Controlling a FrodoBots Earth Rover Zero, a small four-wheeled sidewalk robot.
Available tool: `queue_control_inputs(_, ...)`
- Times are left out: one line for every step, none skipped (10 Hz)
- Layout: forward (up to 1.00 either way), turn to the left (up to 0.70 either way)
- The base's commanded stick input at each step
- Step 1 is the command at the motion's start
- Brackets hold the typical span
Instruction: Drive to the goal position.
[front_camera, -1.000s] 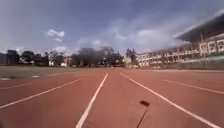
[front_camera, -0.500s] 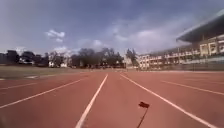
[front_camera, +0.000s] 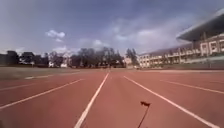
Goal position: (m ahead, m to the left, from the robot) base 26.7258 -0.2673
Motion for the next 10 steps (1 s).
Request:
queue_control_inputs(0.7, 0.0)
queue_control_inputs(0.7, 0.0)
queue_control_inputs(0.7, 0.0)
queue_control_inputs(0.7, 0.0)
queue_control_inputs(0.7, 0.0)
queue_control_inputs(0.7, 0.0)
queue_control_inputs(0.7, 0.0)
queue_control_inputs(0.7, 0.0)
queue_control_inputs(0.7, 0.0)
queue_control_inputs(0.7, 0.0)
